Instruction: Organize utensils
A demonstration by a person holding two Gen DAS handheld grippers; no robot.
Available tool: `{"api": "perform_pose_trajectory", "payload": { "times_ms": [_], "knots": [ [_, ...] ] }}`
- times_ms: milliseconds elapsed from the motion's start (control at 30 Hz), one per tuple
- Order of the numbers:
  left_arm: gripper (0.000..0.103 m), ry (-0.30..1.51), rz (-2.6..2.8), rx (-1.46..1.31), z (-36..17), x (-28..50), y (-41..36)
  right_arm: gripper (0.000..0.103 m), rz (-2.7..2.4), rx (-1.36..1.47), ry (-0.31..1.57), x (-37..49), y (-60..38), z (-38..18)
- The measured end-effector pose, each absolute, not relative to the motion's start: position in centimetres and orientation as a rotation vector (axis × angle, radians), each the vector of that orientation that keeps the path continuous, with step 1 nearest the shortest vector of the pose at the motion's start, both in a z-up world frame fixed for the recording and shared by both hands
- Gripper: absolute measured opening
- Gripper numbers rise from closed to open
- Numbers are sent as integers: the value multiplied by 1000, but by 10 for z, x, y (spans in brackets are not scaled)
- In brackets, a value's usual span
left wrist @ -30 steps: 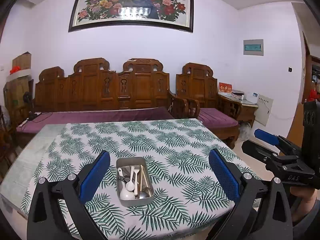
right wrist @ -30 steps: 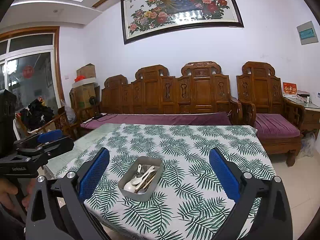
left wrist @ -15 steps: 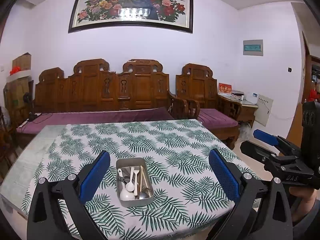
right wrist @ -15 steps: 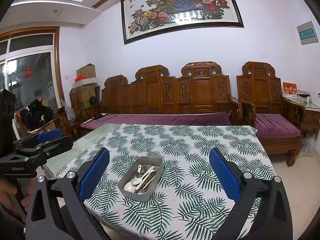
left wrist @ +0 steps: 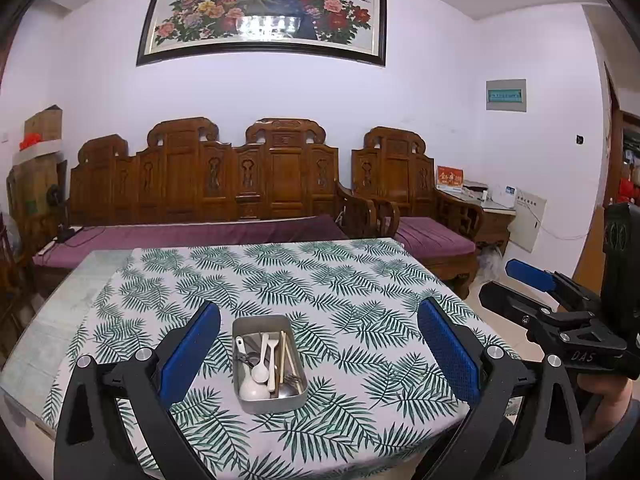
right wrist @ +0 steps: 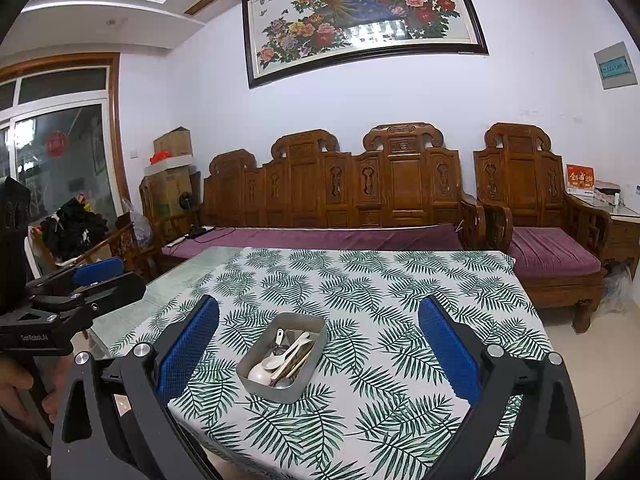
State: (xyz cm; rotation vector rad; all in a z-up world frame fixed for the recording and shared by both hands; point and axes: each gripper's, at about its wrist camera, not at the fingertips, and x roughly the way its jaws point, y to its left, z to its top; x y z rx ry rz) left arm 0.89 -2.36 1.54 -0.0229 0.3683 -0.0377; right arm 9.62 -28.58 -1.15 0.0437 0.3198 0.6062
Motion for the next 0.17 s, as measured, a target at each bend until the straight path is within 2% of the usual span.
{"api": "perform_pose_trajectory", "payload": {
  "times_ms": [167],
  "knots": [
    [95, 367, -36, -23, 16, 8, -24, 100, 607, 44, 321, 96, -286, -11]
  ]
}}
